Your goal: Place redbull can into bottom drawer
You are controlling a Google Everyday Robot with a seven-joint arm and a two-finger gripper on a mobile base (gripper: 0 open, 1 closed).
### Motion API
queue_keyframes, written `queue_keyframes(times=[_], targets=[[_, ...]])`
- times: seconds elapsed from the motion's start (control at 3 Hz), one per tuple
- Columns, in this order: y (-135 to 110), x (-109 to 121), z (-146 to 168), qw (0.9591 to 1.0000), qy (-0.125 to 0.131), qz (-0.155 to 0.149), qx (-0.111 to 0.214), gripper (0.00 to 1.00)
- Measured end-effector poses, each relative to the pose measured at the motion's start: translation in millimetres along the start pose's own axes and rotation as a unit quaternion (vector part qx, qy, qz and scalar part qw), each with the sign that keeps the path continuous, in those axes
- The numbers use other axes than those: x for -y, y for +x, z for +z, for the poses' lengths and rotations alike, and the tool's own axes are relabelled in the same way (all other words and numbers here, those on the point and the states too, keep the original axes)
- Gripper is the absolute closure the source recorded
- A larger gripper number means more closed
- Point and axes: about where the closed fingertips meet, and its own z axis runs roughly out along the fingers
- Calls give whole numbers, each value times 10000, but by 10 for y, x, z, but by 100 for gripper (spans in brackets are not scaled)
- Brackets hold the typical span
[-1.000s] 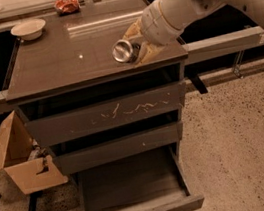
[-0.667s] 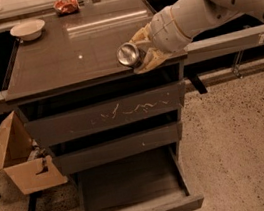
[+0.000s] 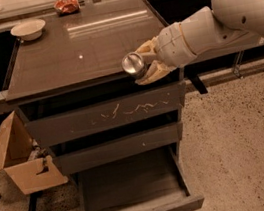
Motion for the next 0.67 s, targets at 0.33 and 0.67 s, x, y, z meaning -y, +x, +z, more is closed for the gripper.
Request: queue_keyframes(times=[0.33,0.67], targets=[[15,-187,92,9998,-84,157,127,100],[84,-493,216,9983,-231,477,223,100]])
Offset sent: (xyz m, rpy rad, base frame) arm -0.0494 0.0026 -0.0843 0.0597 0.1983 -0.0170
